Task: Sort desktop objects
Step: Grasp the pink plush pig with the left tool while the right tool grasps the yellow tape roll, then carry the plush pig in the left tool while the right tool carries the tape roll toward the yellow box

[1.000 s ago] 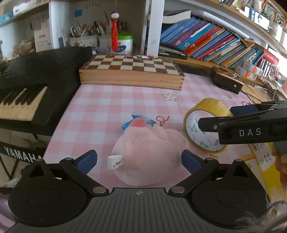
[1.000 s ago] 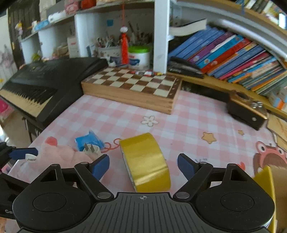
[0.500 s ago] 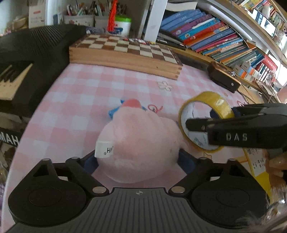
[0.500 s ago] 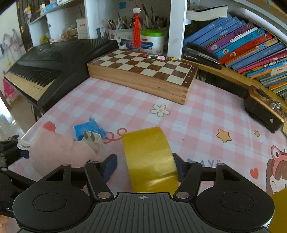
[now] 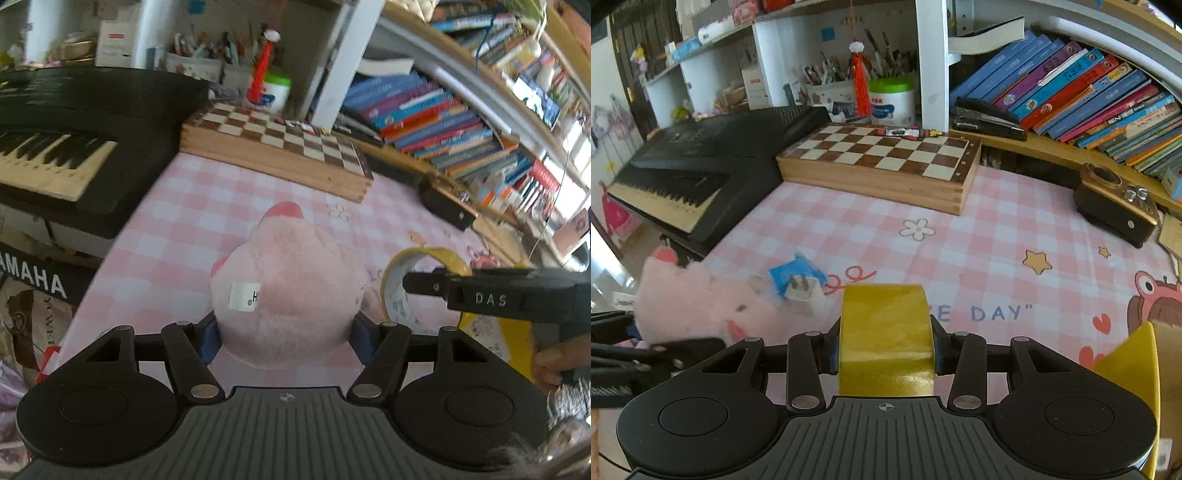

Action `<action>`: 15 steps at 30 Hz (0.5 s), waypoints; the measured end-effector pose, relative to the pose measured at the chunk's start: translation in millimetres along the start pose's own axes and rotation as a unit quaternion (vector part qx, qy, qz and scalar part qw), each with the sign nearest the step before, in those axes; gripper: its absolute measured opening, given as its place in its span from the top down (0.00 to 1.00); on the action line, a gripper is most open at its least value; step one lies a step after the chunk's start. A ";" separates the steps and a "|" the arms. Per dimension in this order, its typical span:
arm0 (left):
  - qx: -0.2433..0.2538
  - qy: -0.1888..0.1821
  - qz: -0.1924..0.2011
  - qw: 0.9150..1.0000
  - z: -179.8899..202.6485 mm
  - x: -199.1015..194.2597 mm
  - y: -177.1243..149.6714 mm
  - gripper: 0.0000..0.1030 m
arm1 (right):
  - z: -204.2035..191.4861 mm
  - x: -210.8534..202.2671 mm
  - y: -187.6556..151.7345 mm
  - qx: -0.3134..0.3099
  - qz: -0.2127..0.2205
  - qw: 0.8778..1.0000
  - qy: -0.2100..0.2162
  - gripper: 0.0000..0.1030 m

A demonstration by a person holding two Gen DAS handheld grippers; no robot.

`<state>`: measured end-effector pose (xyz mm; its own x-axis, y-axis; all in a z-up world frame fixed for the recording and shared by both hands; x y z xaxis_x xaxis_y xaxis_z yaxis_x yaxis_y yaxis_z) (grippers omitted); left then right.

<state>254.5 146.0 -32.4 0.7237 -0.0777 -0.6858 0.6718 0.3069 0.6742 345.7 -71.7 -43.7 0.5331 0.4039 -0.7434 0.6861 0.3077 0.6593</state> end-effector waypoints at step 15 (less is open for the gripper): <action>0.001 -0.024 0.025 0.999 0.3 -69.1 -29.8 0.37 | -29.3 -59.7 -37.4 -0.013 0.022 1.000 -0.015 0.59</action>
<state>184.5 142.0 -4.9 0.7626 -0.1074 -0.6379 0.6352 0.3101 0.7073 273.6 -82.1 -20.7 0.5780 0.3920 -0.7158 0.6484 0.3119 0.6944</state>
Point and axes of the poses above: each gripper's, at about its wrist camera, not at the fingertips, and x roughly the way its jaws point, z to its right, y to its top, the point moved 1 cm from there along x, roughly the way its jaws point, and after that the axes turned 2 degrees about y, right-handed, at the moved point
